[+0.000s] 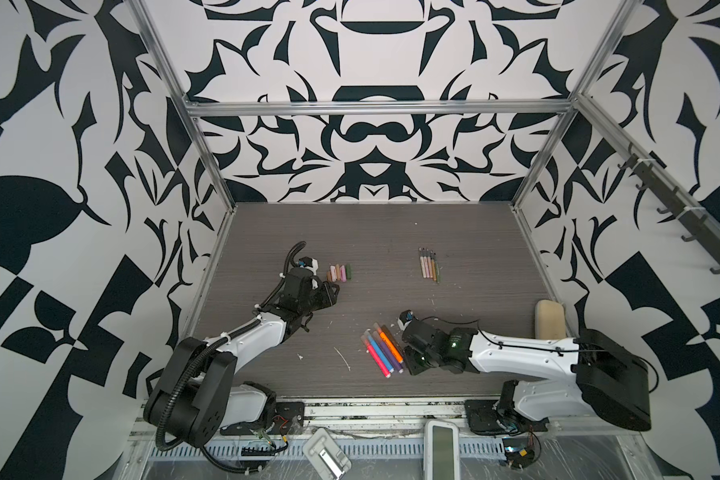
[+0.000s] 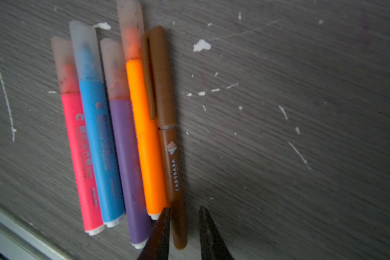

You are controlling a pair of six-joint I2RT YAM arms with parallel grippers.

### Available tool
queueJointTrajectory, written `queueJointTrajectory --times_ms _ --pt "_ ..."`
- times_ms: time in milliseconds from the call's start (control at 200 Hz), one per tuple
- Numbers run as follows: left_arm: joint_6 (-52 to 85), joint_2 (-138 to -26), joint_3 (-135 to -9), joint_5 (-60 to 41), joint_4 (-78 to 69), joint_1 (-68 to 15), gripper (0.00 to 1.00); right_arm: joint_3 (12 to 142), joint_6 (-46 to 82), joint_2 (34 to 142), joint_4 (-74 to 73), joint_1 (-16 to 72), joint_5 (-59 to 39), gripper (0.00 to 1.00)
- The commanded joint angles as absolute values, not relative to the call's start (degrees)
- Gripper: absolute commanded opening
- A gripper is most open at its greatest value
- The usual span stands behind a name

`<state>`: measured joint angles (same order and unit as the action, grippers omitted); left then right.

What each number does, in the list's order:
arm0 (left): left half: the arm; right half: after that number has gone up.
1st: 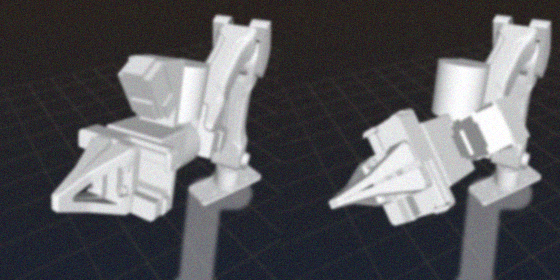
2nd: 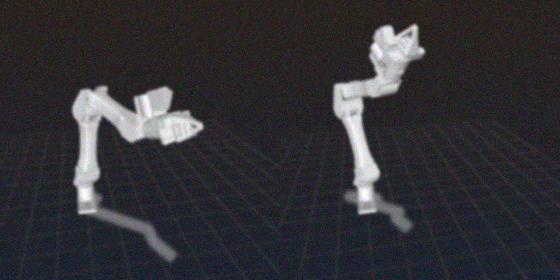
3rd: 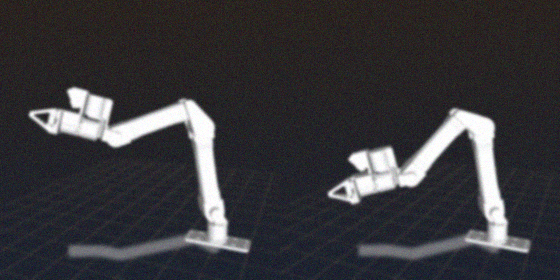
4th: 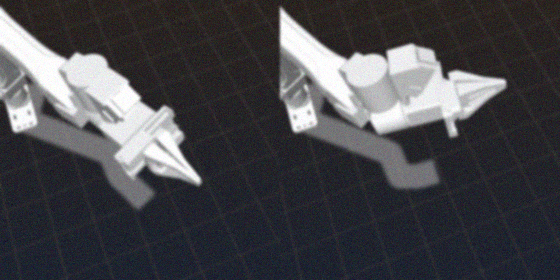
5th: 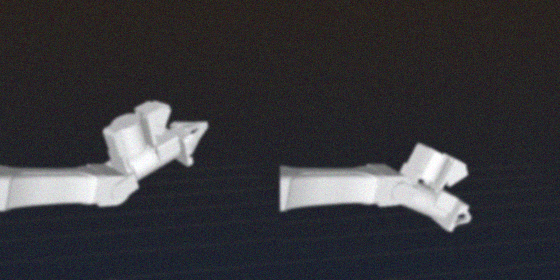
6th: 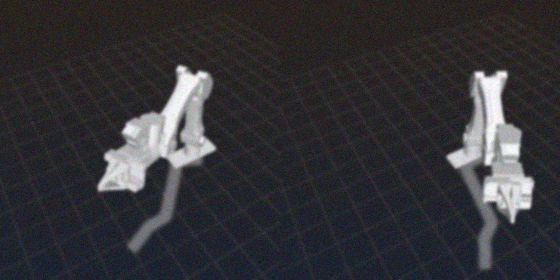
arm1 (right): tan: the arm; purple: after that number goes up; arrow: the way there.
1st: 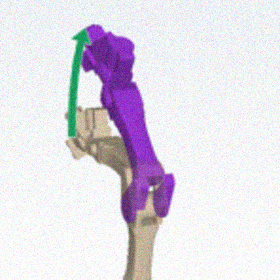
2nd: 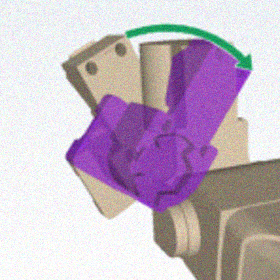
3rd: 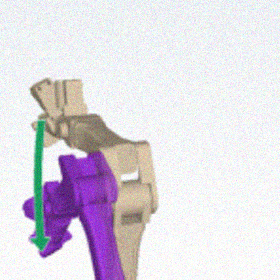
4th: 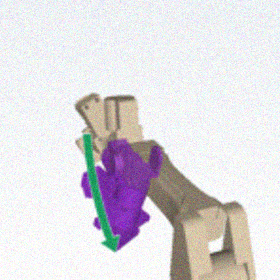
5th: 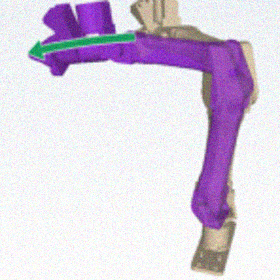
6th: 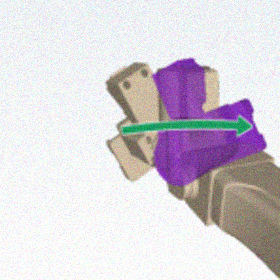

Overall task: Open the pen caps
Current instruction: 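Grasp the brown capped pen with the right gripper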

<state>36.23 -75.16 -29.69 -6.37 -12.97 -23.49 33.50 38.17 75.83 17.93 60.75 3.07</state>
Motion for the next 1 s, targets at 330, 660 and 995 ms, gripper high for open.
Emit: queueJointTrajectory --times_ms 330,660,995 --pt "36.61 -75.81 -30.59 -6.11 -12.46 -23.34 0.44 33.57 42.16 75.43 22.30 61.00 8.50 0.23" --pt "36.56 -75.85 -30.75 -6.08 -12.37 -23.29 0.44 33.64 41.99 76.96 21.04 61.00 7.10 0.24" --pt "36.56 -75.62 -30.59 -6.13 -12.37 -23.27 0.45 36.60 40.77 83.99 20.30 60.91 4.75 0.20"
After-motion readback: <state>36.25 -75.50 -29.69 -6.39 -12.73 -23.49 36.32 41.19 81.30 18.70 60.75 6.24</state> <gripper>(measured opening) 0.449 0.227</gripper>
